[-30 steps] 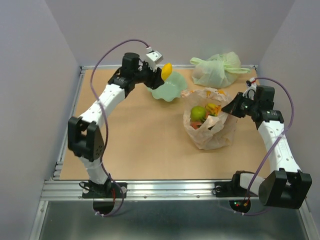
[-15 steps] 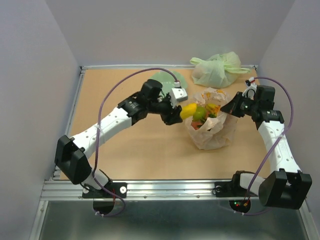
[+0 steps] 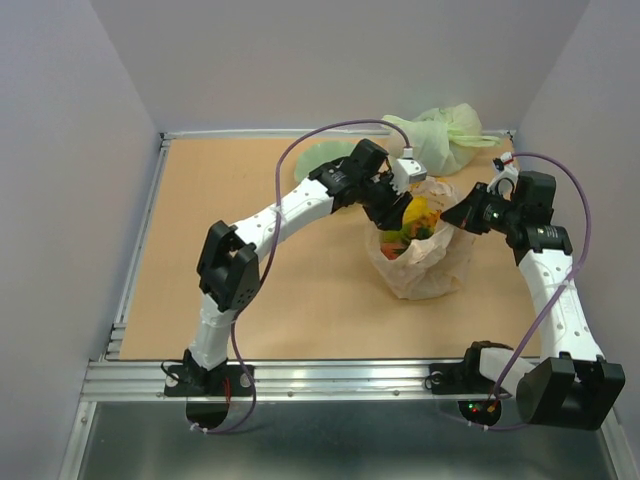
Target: Place the fake fruits into the plastic bag and tie a complex knot
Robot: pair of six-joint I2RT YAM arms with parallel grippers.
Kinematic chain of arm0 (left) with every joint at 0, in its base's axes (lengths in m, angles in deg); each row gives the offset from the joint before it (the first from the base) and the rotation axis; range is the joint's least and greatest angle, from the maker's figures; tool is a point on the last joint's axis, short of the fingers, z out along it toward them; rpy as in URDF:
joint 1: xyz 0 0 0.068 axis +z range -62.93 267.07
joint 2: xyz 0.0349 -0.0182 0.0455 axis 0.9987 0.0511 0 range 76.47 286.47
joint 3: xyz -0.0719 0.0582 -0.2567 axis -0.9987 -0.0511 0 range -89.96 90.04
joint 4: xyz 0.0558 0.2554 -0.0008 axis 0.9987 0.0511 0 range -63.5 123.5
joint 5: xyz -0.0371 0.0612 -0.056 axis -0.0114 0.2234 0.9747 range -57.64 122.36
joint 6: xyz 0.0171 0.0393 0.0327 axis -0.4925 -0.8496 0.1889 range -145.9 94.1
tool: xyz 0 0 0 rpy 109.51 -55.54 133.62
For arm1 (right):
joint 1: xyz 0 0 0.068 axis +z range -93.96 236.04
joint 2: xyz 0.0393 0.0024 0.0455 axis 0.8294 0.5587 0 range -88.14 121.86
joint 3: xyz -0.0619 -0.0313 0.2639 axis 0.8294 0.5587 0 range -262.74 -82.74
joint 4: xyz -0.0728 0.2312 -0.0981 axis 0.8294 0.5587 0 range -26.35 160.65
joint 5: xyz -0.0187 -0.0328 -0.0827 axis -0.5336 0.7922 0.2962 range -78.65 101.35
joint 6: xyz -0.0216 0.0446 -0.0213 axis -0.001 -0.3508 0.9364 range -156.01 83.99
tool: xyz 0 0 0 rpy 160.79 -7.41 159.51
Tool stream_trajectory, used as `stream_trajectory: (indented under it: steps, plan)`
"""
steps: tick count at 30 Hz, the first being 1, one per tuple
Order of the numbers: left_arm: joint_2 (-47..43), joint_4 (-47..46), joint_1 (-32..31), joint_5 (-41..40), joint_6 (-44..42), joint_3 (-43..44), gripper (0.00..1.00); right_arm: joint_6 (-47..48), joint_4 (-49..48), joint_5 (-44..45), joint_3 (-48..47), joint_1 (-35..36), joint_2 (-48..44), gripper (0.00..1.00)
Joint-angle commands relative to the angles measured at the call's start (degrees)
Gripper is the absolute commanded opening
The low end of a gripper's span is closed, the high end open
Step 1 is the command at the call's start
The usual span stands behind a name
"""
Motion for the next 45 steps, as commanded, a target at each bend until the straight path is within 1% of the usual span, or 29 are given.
stream_trajectory:
  steps: [1, 2, 3, 4, 5, 6, 7, 10, 12, 14, 16, 17, 18, 21, 22, 23, 25, 26, 27, 28, 29, 30, 31, 32, 34, 38, 40, 42, 45]
  plan:
    - [5.8, -0.8, -0.5, -2.4, 4.1, 12.4, 0.46, 1.0, -2.6, -1.5, -1.4, 0.3, -1.1, 0.00]
    - [7.5, -1.1, -0.6, -3.7, 5.0, 15.0, 0.50, 1.0, -2.6, -1.5, -1.3, 0.3, -0.9, 0.00]
    - [10.4, -1.5, -0.5, -4.5, 6.5, 19.6, 0.60, 1.0, -2.6, -1.8, -1.3, 0.3, -0.8, 0.00]
    - [11.8, -2.6, -0.6, -5.4, 6.6, 22.5, 0.65, 1.2, -2.6, -1.9, -1.4, 0.3, -0.6, 0.00]
    - [11.8, -3.9, -0.6, -5.5, 6.6, 22.6, 0.72, 1.2, -2.6, -1.8, -1.4, 0.3, -0.6, 0.01]
    - [11.4, -5.2, -0.6, -5.7, 7.0, 22.7, 0.82, 1.2, -2.6, -1.6, -1.5, 0.3, -0.2, 0.00]
    - [10.7, -6.7, -0.6, -4.9, 7.0, 21.9, 0.99, 1.3, -2.6, -1.2, -1.5, 0.3, -0.1, 0.00]
    - [5.4, -10.6, -0.6, -2.8, 4.5, 15.8, 0.99, 1.2, -2.6, -0.8, -1.9, 0.3, 0.1, 0.00]
    - [0.6, -11.1, -0.6, -2.8, 3.0, 10.4, 0.99, 1.2, -2.6, -0.8, -2.0, 0.3, 0.2, 0.00]
    - [-2.9, -10.1, -0.5, -3.2, 0.2, 7.3, 0.99, 1.3, -2.6, -0.8, -2.0, 0.3, 0.2, 0.00]
    - [-9.3, -9.5, 0.0, -2.2, -1.9, 1.8, 0.99, 1.4, -2.6, -1.0, -1.8, 0.3, 0.3, 0.00]
    - [-14.5, -11.4, 0.8, -1.6, -2.3, -3.3, 0.99, 1.6, -2.6, -1.0, -1.7, 0.3, 0.4, 0.00]
    - [-17.0, -12.6, 1.5, -1.1, -2.4, -6.0, 0.99, 1.6, -2.6, -1.1, -1.6, 0.3, 0.4, 0.00]
    - [-24.8, -14.2, 3.9, 4.5, -3.0, -12.6, 0.99, 1.9, -2.7, -1.5, -1.7, 0.3, 0.9, 0.00]
    - [-26.0, -13.6, 5.1, 7.3, -4.3, -13.4, 0.99, 1.9, -2.7, -2.1, -1.8, 0.3, 1.2, 0.00]
    - [-27.2, -10.9, 5.4, 12.0, -5.9, -13.7, 0.99, 1.9, -2.8, -2.5, -2.1, 0.4, 1.4, 0.00]
    - [-29.7, -6.8, 5.5, 16.8, -14.2, -14.2, 0.99, 1.7, -2.8, -3.4, -2.5, 0.4, 2.1, 0.00]
    - [-30.7, -4.5, 5.5, 22.0, -17.4, -14.3, 0.99, 1.6, -2.9, -3.6, -2.7, 0.3, 2.2, 0.00]
    - [-32.3, -1.1, 5.3, 23.9, -21.2, -15.0, 0.99, 1.5, -3.0, -3.7, -3.0, 0.4, 2.4, 0.00]
    - [-33.1, 0.3, 3.8, 24.7, -26.8, -15.3, 0.99, 1.5, -3.0, -3.7, -3.1, 0.4, 2.5, 0.00]
    - [-33.6, 1.7, 2.9, 23.8, -29.5, -15.7, 0.99, 1.6, -3.0, -3.7, -3.3, 0.3, 2.4, 0.00]
    - [-33.9, 2.8, 1.7, 22.7, -34.1, -15.3, 0.99, 1.6, -3.0, -3.9, -3.3, 0.4, 2.3, 0.00]
    - [-33.5, 4.3, 0.5, 21.5, -34.1, -14.7, 0.99, 1.6, -3.0, -3.9, -3.3, 0.4, 2.3, 0.00]
    - [-32.9, 7.3, -2.0, 19.2, -40.2, -13.0, 0.99, 1.6, -3.0, -4.3, -3.3, 0.4, 2.1, 0.01]
    - [-31.2, 8.7, -4.2, 16.9, -44.0, -11.9, 0.99, 1.6, -3.0, -4.6, -3.1, 0.4, 1.8, 0.01]
    - [-28.3, 8.2, -9.2, 10.4, -52.7, -10.6, 0.99, 1.4, -3.0, -5.6, -2.8, 0.4, 1.9, 0.01]
    - [-26.3, 7.4, -11.1, 8.3, -55.3, -10.7, 0.99, 1.3, -3.0, -5.9, -2.4, 0.3, 1.8, 0.01]
    - [-24.8, 6.1, -11.8, 6.5, -58.7, -10.6, 0.99, 1.4, -3.0, -6.2, -2.1, 0.4, 1.8, 0.01]
    - [-22.8, 4.1, -11.9, 6.6, -61.2, -9.7, 0.98, 1.3, -3.0, -6.9, -1.3, 0.3, 1.7, 0.01]
